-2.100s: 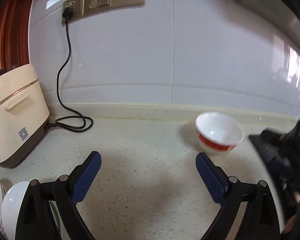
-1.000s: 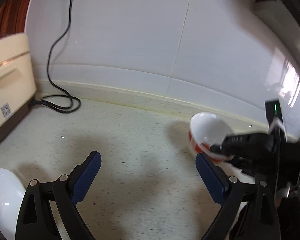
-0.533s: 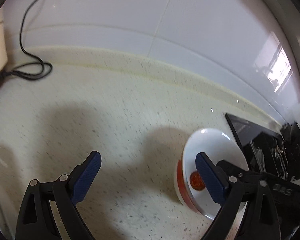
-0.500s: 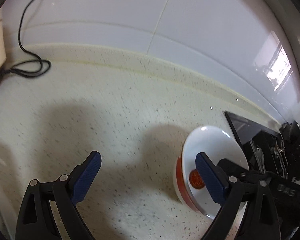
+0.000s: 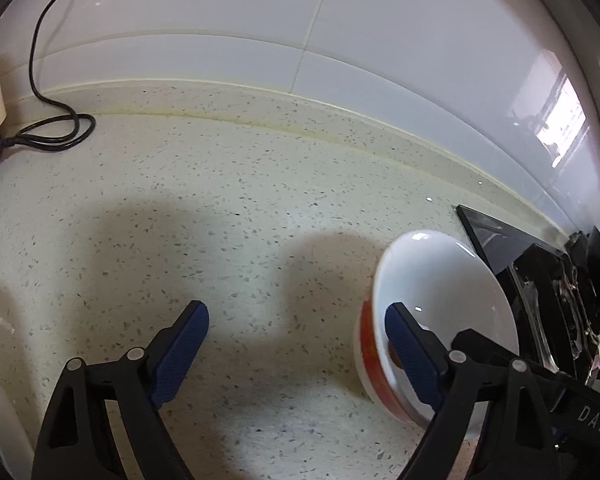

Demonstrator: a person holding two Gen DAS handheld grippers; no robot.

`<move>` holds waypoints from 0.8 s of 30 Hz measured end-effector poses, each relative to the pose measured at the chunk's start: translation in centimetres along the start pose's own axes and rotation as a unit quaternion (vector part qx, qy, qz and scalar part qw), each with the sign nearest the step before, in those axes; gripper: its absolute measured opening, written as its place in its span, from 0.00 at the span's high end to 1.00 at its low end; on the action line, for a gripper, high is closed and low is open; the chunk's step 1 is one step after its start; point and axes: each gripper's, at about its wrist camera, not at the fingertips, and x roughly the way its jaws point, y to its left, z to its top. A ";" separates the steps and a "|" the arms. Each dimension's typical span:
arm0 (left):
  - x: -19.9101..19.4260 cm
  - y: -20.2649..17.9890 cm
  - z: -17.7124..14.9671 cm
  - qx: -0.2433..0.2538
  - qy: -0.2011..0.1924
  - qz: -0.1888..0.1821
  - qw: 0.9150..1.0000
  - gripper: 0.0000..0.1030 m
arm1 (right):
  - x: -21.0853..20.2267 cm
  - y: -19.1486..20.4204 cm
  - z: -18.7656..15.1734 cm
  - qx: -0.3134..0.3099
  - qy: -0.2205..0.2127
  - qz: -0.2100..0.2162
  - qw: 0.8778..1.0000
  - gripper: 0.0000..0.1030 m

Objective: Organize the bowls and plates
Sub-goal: 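Lift the red-banded bowl with both grippers and carry it toward the bowls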

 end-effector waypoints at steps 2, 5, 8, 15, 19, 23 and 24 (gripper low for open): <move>0.0 -0.4 -0.2 0.009 0.002 -0.021 1.000 0.39 | 0.2 0.1 -0.1 -0.001 0.001 0.000 1.000 0.62; 0.0 -1.2 -0.5 0.029 0.015 -0.059 0.998 0.84 | 0.3 0.9 -0.4 -0.020 -0.002 -0.003 1.000 0.75; -0.6 -1.5 -0.7 0.038 0.002 -0.048 0.998 0.86 | 0.4 1.2 -0.5 -0.029 -0.004 -0.011 1.000 0.78; -2.2 -0.2 -0.2 0.015 -0.012 -0.043 0.999 0.86 | 0.3 1.9 -0.7 -0.039 -0.010 0.006 0.999 0.80; -3.1 0.2 -0.2 0.014 -0.023 -0.031 0.999 0.86 | 0.3 2.4 -0.9 -0.044 -0.009 0.024 0.999 0.81; -4.3 0.3 -0.4 0.019 -0.044 -0.020 0.999 0.86 | 0.0 2.6 -1.0 -0.047 -0.014 0.049 0.998 0.81; -4.8 0.3 -0.5 0.024 -0.054 -0.013 0.998 0.86 | -0.1 2.8 -1.0 -0.050 -0.016 0.055 0.997 0.80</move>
